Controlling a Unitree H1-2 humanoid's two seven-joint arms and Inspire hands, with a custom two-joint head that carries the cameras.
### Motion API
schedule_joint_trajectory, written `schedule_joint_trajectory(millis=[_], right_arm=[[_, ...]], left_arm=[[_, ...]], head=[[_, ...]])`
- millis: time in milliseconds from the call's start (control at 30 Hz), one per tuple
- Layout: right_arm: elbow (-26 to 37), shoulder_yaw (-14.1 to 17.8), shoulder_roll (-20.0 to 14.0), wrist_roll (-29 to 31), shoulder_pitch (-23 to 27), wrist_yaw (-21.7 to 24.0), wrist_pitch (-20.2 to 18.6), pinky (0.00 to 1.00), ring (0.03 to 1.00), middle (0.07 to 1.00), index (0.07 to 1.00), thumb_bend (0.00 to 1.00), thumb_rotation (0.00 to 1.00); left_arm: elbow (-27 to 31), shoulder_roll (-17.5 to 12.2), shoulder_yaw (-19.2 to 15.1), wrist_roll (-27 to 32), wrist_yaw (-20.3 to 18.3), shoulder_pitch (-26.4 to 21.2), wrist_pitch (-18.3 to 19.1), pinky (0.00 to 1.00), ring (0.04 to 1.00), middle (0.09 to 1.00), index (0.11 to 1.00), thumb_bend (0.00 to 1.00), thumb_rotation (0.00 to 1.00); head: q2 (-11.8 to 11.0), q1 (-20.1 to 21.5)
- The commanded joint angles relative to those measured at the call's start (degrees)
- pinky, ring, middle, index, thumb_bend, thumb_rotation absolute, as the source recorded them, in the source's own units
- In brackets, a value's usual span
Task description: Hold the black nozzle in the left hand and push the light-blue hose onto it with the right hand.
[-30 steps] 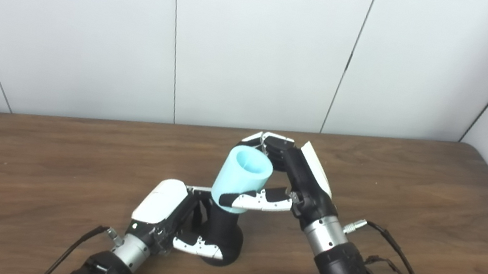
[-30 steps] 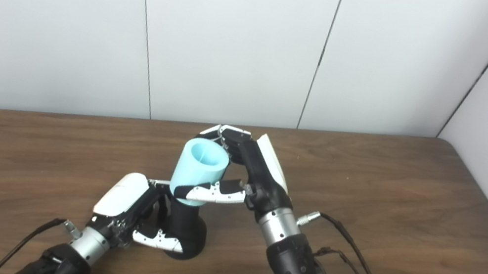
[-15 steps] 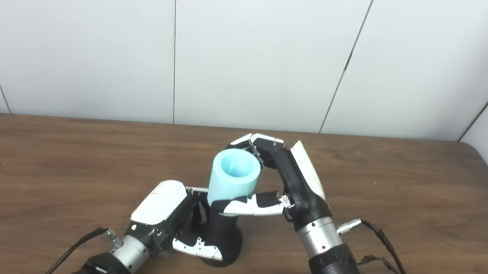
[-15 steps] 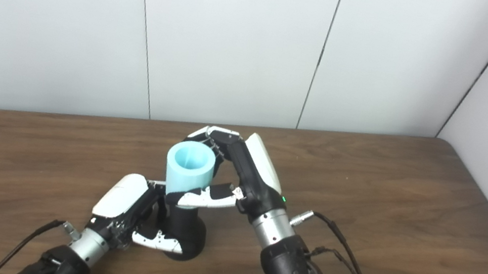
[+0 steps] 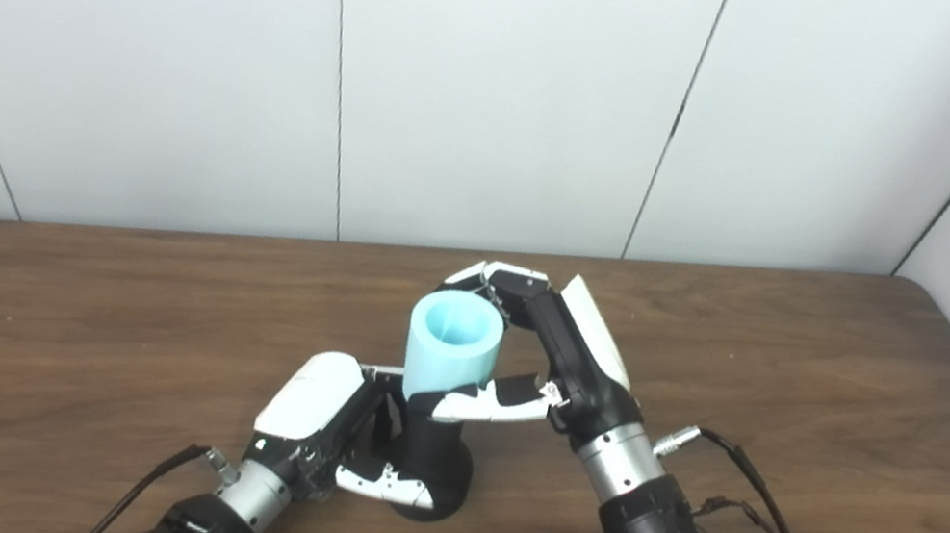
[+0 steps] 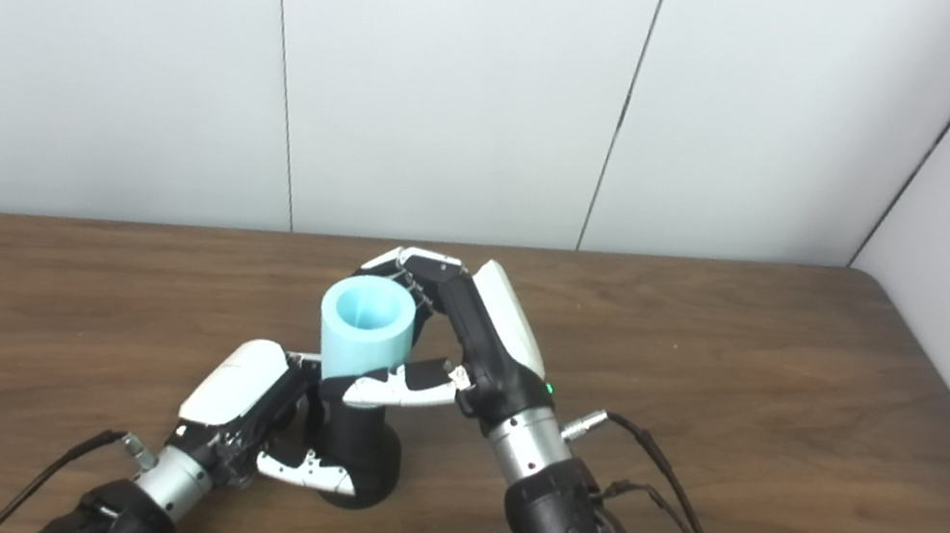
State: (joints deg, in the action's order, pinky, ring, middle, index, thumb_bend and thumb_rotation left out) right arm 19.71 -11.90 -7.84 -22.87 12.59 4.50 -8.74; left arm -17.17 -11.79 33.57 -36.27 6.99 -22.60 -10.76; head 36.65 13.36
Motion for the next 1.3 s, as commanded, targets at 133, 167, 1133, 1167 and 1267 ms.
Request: schedule_joint_trajectory(millis=[133,167,1133,1167,1267], right_arm=[[1.1,-0.9,-0.5,-0.4,-0.4,1.8,0.3,0.3,0.39,0.478,0.533,0.51,0.0],[1.2,-0.7,-0.6,-0.2,-0.4,1.7,0.3,0.3,0.389,0.477,0.534,0.51,0.0],[3.9,-0.6,-0.8,0.4,-2.3,3.0,-0.9,0.32,0.409,0.482,0.514,0.52,0.0],[3.9,-0.6,-0.8,0.5,-2.4,3.0,-0.9,0.32,0.409,0.483,0.513,0.52,0.0],[3.6,-0.5,-0.7,0.6,-2.5,2.8,-0.7,0.32,0.41,0.484,0.511,0.52,0.0]], left_arm=[[-3.9,-1.6,4.4,-3.1,-9.8,7.0,5.0,0.17,0.349,0.427,0.524,0.49,0.0],[-3.9,-1.6,4.4,-3.1,-9.8,7.0,5.0,0.18,0.349,0.428,0.525,0.49,0.0],[-4.8,-1.6,4.8,-3.2,-9.2,6.5,4.5,0.18,0.348,0.429,0.526,0.49,0.0],[-4.7,-1.6,4.8,-3.1,-9.3,6.5,4.5,0.18,0.347,0.429,0.526,0.49,0.0],[-4.5,-1.7,4.8,-3.1,-9.5,6.6,4.8,0.19,0.351,0.43,0.525,0.49,0.0]], head=[[0.1,-0.1],[0.1,-0.1],[0.1,0.1],[0.1,0.1],[0.1,0.1]])
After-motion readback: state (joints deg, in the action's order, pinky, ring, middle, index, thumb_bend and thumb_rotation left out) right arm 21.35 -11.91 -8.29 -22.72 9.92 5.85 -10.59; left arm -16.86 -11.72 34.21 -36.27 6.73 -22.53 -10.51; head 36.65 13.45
